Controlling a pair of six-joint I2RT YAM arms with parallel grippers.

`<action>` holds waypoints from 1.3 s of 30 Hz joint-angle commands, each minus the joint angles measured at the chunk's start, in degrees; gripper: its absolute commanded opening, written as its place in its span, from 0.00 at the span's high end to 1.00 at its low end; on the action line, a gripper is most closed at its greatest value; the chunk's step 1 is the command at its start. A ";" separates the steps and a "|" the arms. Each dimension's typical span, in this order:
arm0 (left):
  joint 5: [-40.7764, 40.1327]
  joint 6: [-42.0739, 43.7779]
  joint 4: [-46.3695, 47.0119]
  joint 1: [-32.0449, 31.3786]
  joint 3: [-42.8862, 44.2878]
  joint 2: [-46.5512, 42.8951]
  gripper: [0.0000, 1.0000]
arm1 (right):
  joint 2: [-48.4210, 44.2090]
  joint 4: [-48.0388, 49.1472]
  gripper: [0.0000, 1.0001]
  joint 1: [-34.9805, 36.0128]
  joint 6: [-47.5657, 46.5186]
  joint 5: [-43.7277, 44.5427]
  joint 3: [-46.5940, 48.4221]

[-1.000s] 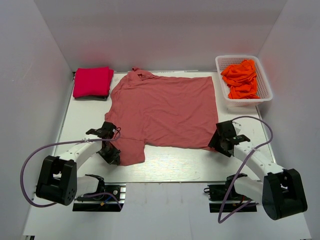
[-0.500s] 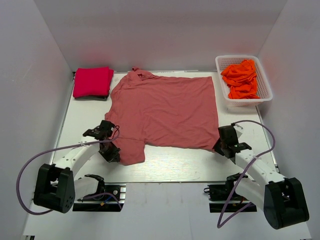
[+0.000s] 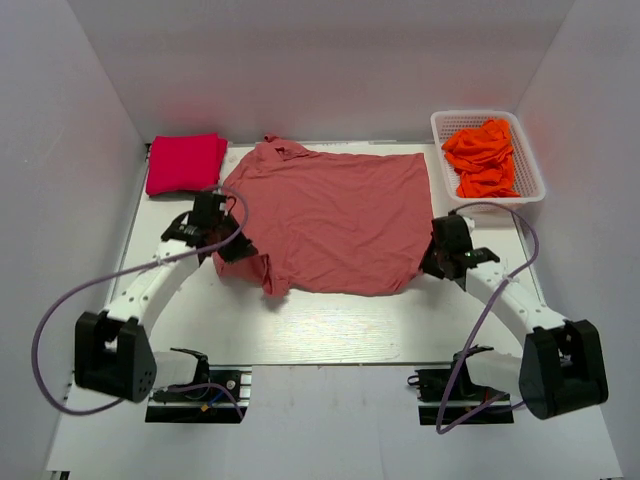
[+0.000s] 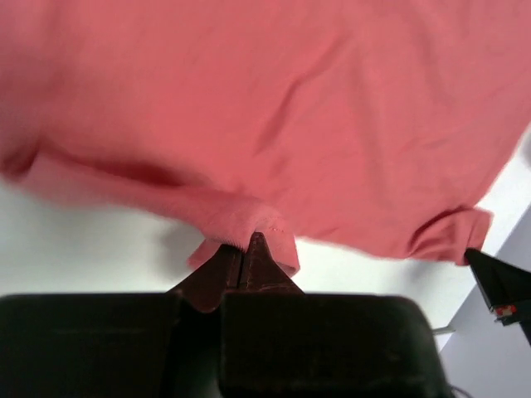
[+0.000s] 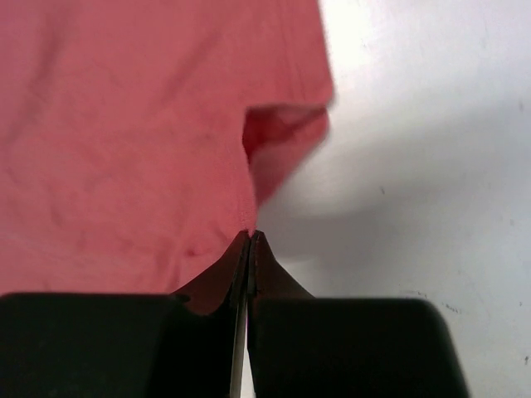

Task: Fold and stack the t-shirts
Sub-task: Grap the side of the flattened tshirt closest away from the robot with both arms, then fold the flattened tshirt in 1/3 of the way

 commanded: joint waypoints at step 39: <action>-17.34 4.55 12.00 7.23 43.05 39.65 1.00 | 41.19 -14.91 1.00 -8.16 -8.42 8.17 49.25</action>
